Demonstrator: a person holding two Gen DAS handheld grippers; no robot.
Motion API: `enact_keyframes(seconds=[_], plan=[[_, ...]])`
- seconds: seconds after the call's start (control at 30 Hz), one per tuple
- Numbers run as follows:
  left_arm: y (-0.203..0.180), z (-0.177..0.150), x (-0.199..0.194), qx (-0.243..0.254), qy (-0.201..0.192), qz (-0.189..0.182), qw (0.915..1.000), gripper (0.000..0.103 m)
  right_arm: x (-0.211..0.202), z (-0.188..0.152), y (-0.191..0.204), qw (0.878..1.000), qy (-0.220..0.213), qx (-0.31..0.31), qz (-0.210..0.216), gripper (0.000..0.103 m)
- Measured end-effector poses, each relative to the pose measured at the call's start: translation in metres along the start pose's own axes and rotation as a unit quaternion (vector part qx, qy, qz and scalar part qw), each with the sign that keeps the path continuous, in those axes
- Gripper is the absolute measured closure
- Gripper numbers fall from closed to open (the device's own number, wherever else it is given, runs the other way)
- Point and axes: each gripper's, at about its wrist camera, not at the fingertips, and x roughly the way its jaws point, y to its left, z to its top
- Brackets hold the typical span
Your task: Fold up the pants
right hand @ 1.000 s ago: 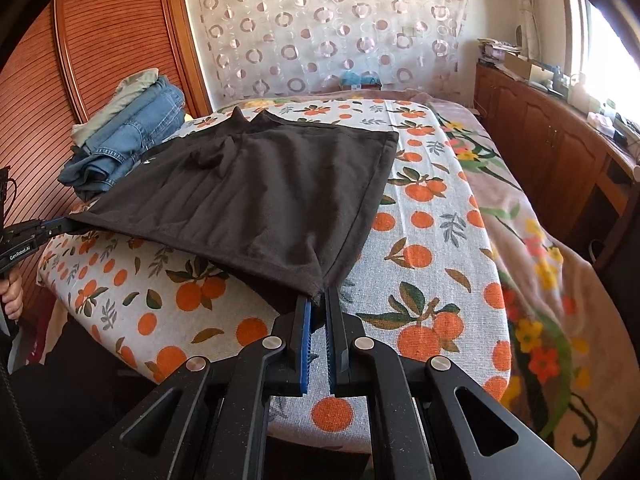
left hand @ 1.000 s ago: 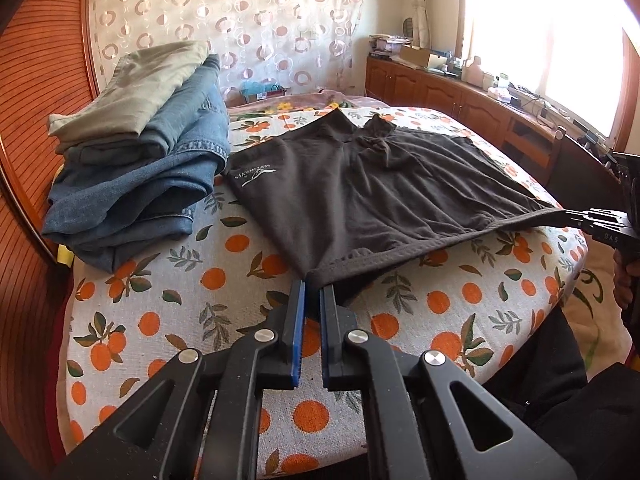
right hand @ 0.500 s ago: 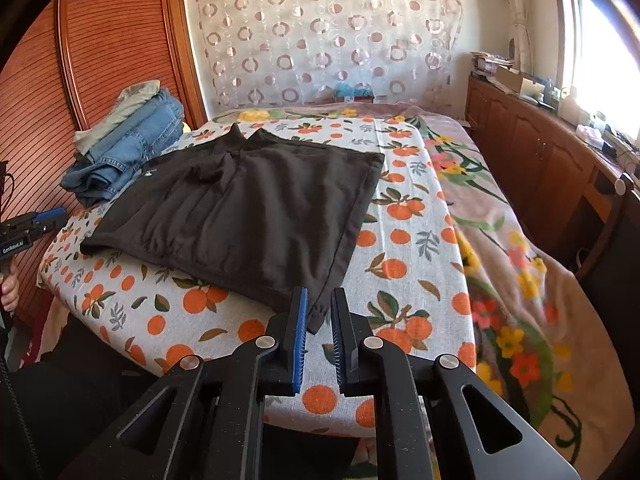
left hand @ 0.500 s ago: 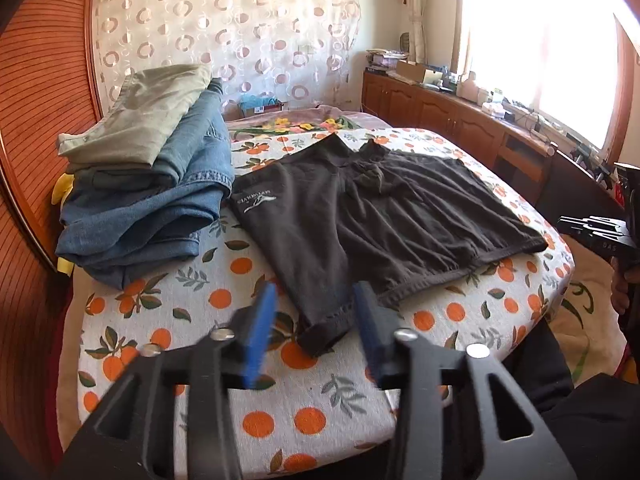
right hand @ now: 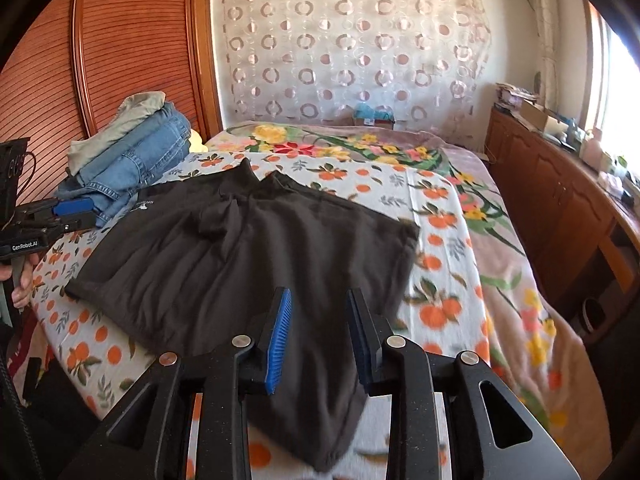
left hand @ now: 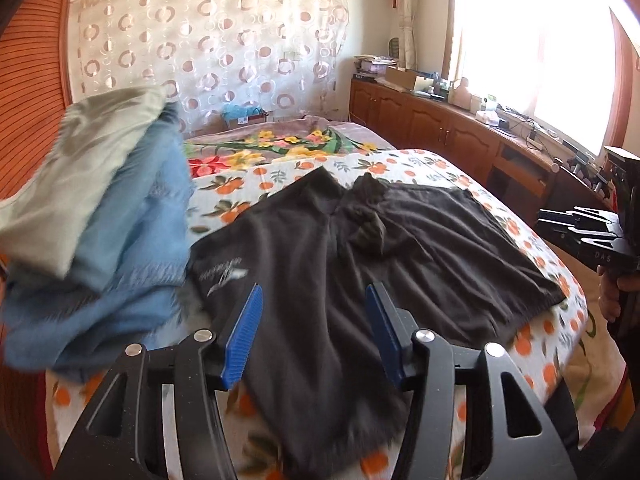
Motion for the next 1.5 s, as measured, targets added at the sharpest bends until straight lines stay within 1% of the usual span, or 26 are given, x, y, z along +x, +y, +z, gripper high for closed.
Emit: enact_keyframes(seconds=[0.1, 0.13, 0.17, 0.2, 0.3, 0.47, 0.67, 0.77, 0.8, 0.83, 0.87, 0.9, 0.97, 1.03, 1.13, 1.2, 1.27, 1.33, 1.4, 1.5], plan=[[0.001, 0.013, 0.019, -0.008, 0.004, -0.008, 0.9999, 0.048, 0.026, 0.013, 0.002, 1.0, 0.007, -0.011, 0.005, 0.073], [0.002, 0.017, 0.025, -0.011, 0.007, -0.013, 0.9998, 0.041, 0.035, 0.018, 0.002, 1.0, 0.011, -0.015, 0.007, 0.073], [0.002, 0.02, 0.029, -0.013, 0.007, -0.015, 0.9998, 0.024, 0.044, 0.023, 0.003, 1.0, 0.015, -0.019, 0.01, 0.073], [0.002, 0.023, 0.032, -0.016, 0.003, -0.019, 0.9997, 0.021, 0.053, 0.028, 0.003, 0.999, 0.019, -0.024, 0.012, 0.073], [0.0, 0.034, 0.043, -0.014, 0.001, -0.027, 0.9995, 0.021, 0.079, 0.04, 0.004, 0.999, 0.031, -0.038, 0.017, 0.073], [0.002, 0.047, 0.063, -0.001, 0.003, -0.016, 0.9999, 0.021, 0.118, 0.059, 0.006, 0.997, 0.051, -0.05, 0.029, 0.073], [0.009, 0.049, 0.082, 0.002, 0.008, 0.0, 1.0, 0.021, 0.164, 0.073, 0.005, 0.994, 0.081, -0.061, 0.048, 0.073], [0.012, 0.047, 0.087, 0.001, 0.015, 0.002, 0.9999, 0.021, 0.178, 0.076, 0.005, 0.991, 0.095, -0.066, 0.061, 0.073], [0.012, 0.047, 0.088, 0.0, 0.018, 0.001, 0.9998, 0.021, 0.179, 0.077, 0.003, 0.991, 0.096, -0.068, 0.062, 0.074], [0.013, 0.046, 0.088, 0.0, 0.019, -0.001, 0.9998, 0.021, 0.179, 0.079, 0.001, 0.991, 0.094, -0.07, 0.065, 0.078], [0.013, 0.046, 0.089, 0.001, 0.019, -0.001, 0.9998, 0.021, 0.18, 0.081, 0.001, 0.99, 0.092, -0.074, 0.071, 0.094], [0.013, 0.046, 0.089, 0.002, 0.019, -0.002, 0.9998, 0.021, 0.179, 0.082, 0.0, 0.991, 0.087, -0.077, 0.071, 0.098], [0.012, 0.046, 0.089, 0.002, 0.02, -0.001, 0.9998, 0.021, 0.175, 0.087, -0.005, 0.993, 0.071, -0.073, 0.063, 0.101], [0.012, 0.045, 0.09, 0.001, 0.02, -0.001, 0.9998, 0.021, 0.171, 0.091, -0.009, 0.995, 0.05, -0.068, 0.054, 0.102], [0.012, 0.045, 0.091, 0.0, 0.023, 0.001, 0.9997, 0.021, 0.168, 0.095, -0.016, 0.997, 0.028, -0.06, 0.025, 0.102], [0.013, 0.043, 0.093, -0.001, 0.027, 0.001, 0.9996, 0.021, 0.175, 0.094, -0.019, 0.998, 0.04, -0.053, 0.019, 0.102], [0.012, 0.041, 0.093, 0.0, 0.032, 0.002, 0.9995, 0.021, 0.185, 0.089, -0.016, 0.996, 0.059, -0.06, 0.007, 0.102], [0.01, 0.038, 0.091, 0.003, 0.034, 0.004, 0.9994, 0.021, 0.192, 0.083, -0.012, 0.995, 0.081, -0.064, 0.008, 0.102], [0.008, 0.034, 0.087, 0.005, 0.037, 0.006, 0.9993, 0.021, 0.189, 0.085, -0.01, 0.995, 0.076, -0.058, 0.008, 0.1], [0.006, 0.026, 0.082, 0.007, 0.041, 0.011, 0.9991, 0.021, 0.172, 0.083, -0.014, 0.997, 0.072, -0.038, 0.008, 0.091]])
